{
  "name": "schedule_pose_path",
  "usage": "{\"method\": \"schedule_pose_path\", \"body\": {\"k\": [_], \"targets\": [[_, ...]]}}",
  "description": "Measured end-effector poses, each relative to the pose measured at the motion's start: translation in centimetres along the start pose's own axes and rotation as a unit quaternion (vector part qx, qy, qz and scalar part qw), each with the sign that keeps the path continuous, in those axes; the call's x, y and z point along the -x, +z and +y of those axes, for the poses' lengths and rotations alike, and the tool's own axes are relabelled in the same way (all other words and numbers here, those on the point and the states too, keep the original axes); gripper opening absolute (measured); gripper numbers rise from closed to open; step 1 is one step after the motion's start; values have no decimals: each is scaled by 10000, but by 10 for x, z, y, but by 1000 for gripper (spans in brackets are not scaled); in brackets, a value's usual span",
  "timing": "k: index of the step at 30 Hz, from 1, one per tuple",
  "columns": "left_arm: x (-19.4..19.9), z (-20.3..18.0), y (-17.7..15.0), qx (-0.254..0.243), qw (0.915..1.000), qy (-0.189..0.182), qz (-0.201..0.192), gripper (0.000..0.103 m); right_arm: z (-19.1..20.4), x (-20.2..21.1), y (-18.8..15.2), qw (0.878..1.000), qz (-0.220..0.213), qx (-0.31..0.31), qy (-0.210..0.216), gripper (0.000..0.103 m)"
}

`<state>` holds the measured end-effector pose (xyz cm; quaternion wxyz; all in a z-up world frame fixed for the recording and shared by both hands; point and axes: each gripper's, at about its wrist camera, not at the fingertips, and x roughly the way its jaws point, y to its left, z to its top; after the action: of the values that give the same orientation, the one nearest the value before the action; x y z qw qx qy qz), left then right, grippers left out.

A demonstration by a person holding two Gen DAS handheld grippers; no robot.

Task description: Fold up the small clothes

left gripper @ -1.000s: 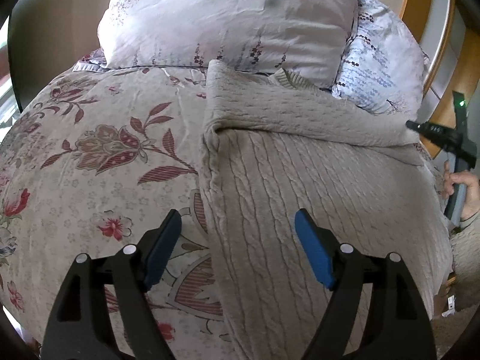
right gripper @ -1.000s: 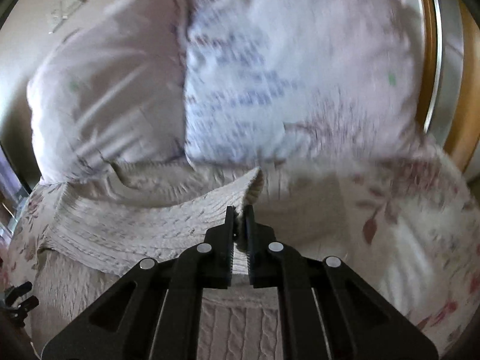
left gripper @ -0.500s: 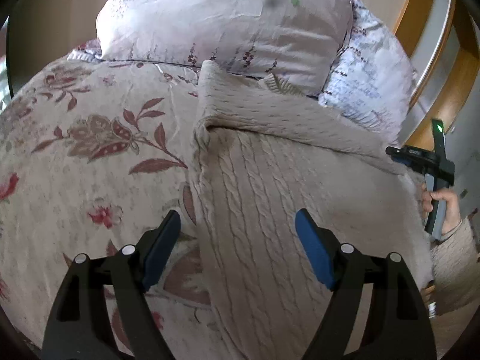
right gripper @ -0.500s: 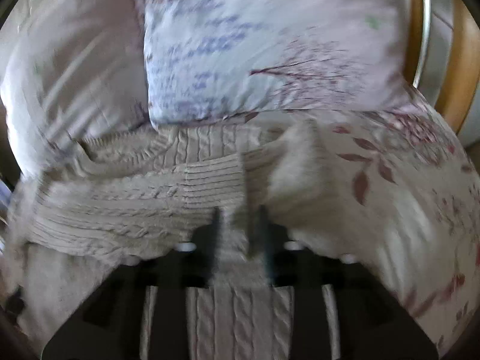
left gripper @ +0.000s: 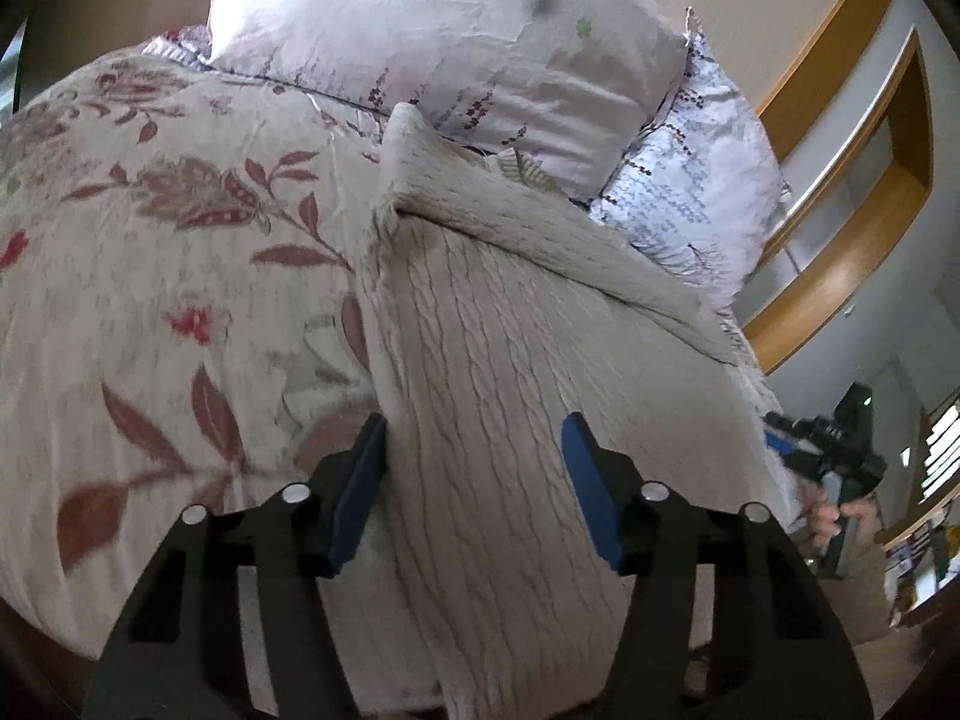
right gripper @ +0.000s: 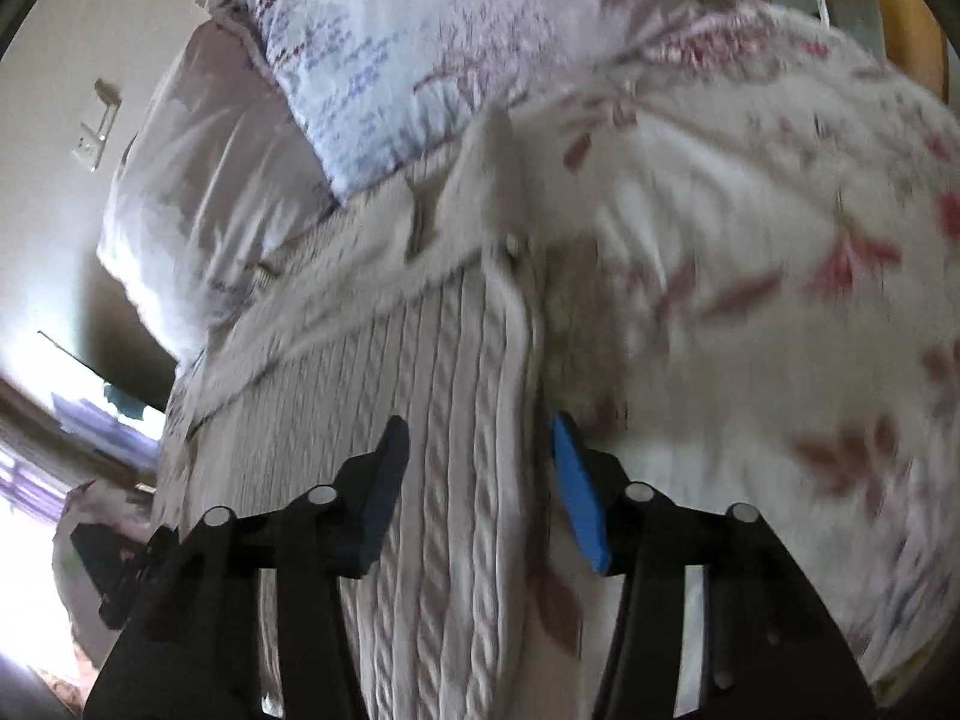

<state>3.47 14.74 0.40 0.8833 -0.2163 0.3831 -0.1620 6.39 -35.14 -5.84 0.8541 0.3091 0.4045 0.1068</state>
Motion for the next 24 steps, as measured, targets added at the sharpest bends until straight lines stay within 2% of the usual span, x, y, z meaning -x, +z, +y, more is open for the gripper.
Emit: {"method": "schedule_pose_path", "body": {"k": [7, 11, 17, 20, 24], "targets": [[15, 0, -28, 262, 9980, -563, 145, 36, 5, 9, -46, 9924, 469, -150, 1127, 34], [20, -4, -40, 315, 9956, -832, 281, 35, 14, 19, -68, 9859, 642, 134, 1541, 24], [21, -9, -49, 272, 9945, -937, 376, 31, 38, 26, -83, 9812, 778, 839, 1555, 23], [20, -14, -51, 115, 9948, -887, 480, 26, 49, 27, -84, 9795, 788, 1133, 1464, 21], [21, -21, -51, -143, 9959, -729, 525, 8, 56, 35, -81, 9818, 447, 1380, 1227, 9]]}}
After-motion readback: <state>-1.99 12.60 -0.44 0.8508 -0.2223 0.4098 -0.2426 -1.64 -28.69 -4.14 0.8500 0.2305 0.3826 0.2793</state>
